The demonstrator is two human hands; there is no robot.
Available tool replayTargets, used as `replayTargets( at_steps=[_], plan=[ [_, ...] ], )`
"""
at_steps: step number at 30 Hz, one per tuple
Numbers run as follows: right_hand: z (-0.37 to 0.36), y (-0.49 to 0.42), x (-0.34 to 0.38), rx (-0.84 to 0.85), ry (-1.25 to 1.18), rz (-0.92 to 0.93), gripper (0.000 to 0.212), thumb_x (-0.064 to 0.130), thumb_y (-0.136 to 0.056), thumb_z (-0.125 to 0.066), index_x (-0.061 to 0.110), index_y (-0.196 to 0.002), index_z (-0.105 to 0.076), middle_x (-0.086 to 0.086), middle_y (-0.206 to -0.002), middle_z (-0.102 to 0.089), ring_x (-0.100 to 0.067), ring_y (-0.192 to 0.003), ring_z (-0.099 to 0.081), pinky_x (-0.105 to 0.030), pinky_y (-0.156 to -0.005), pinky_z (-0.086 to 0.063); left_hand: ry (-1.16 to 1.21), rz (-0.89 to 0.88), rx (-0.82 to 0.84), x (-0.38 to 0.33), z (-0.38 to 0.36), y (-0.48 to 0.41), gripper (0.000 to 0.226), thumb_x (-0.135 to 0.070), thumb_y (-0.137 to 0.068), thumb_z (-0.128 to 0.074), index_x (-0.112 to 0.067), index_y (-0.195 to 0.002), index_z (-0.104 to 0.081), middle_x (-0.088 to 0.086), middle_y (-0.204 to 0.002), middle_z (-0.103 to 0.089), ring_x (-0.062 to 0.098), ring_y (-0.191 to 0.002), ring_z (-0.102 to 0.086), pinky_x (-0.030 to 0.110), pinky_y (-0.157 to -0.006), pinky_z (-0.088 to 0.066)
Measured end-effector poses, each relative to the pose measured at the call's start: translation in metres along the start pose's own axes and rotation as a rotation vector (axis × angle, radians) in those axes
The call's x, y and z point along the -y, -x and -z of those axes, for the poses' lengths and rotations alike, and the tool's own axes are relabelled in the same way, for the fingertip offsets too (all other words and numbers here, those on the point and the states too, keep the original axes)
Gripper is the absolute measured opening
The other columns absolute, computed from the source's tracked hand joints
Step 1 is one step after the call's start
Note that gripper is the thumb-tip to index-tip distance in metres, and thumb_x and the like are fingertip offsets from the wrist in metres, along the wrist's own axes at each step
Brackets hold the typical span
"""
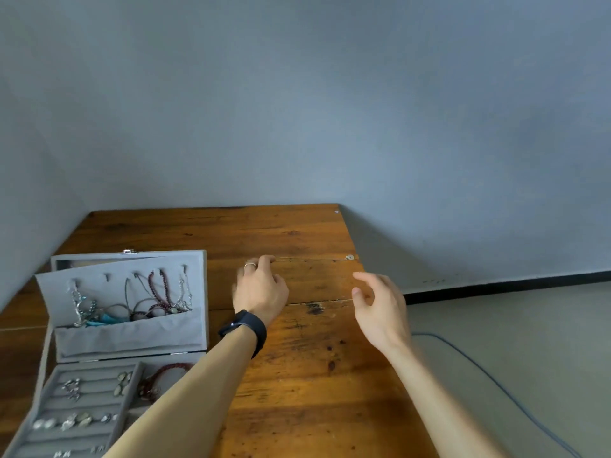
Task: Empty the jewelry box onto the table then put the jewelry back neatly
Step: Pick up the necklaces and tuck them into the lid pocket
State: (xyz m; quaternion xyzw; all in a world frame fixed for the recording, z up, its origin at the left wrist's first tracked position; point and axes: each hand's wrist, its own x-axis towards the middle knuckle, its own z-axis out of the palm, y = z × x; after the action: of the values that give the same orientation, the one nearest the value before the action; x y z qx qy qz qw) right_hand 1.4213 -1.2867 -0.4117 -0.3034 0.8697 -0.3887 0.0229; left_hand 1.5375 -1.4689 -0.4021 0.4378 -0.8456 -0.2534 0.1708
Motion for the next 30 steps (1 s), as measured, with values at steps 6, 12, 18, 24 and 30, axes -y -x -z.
replayTargets(
  at_steps=[6, 12, 18, 24, 30],
  plan=[
    [0.037, 0.104, 0.037, -0.069, -0.059, 0.077, 0.028, 0.027, -0.097, -0.06, 0.034, -0.123, -0.063, 0.022, -0.121, -0.057, 0.0, -0.12, -0.046, -0.009, -0.097, -0.029, -0.058, -0.308, 0.048, -0.005, 0.028, 0.104, 0.05, -0.029, -0.095, -0.052, -0.028, -0.144, -0.045, 0.001, -0.15, -0.045, 0.023, -0.136, -0.04, 0.04, -0.109, -0.04],
    [0.052, 0.21, 0.053, -0.092, -0.045, 0.165, 0.027, 0.022, -0.094, -0.065, 0.027, -0.12, -0.069, 0.016, -0.122, -0.063, 0.001, -0.118, -0.05, 0.002, -0.097, -0.024, -0.091, -0.427, 0.067, 0.029, 0.063, 0.191, 0.054, -0.033, -0.097, -0.052, -0.03, -0.149, -0.04, 0.0, -0.157, -0.038, 0.023, -0.146, -0.03, 0.042, -0.117, -0.032],
    [0.049, 0.28, 0.054, -0.053, -0.024, 0.179, 0.026, 0.019, -0.092, -0.069, 0.025, -0.116, -0.072, 0.016, -0.119, -0.064, -0.005, -0.115, -0.053, -0.007, -0.096, -0.033, -0.105, -0.453, 0.043, 0.074, 0.093, 0.248, 0.052, -0.032, -0.098, -0.052, -0.033, -0.149, -0.039, -0.004, -0.158, -0.036, 0.02, -0.147, -0.028, 0.042, -0.115, -0.032],
    [0.035, 0.325, 0.038, -0.011, 0.033, 0.149, 0.025, 0.016, -0.088, -0.073, 0.022, -0.112, -0.074, 0.011, -0.115, -0.067, -0.011, -0.11, -0.055, -0.029, -0.094, -0.048, -0.126, -0.456, 0.1, 0.106, 0.095, 0.296, 0.052, -0.037, -0.099, -0.048, -0.033, -0.15, -0.038, -0.006, -0.158, -0.036, 0.017, -0.147, -0.03, 0.036, -0.115, -0.033],
    [0.027, 0.332, 0.028, 0.002, 0.157, 0.249, 0.026, 0.021, -0.085, -0.077, 0.019, -0.11, -0.076, 0.007, -0.114, -0.068, -0.019, -0.106, -0.058, -0.034, -0.09, -0.052, -0.29, -0.453, 0.266, 0.111, 0.079, 0.314, 0.074, -0.066, -0.093, -0.034, -0.03, -0.156, -0.025, -0.006, -0.164, -0.021, 0.014, -0.152, -0.012, 0.039, -0.123, -0.008]
  ],
)
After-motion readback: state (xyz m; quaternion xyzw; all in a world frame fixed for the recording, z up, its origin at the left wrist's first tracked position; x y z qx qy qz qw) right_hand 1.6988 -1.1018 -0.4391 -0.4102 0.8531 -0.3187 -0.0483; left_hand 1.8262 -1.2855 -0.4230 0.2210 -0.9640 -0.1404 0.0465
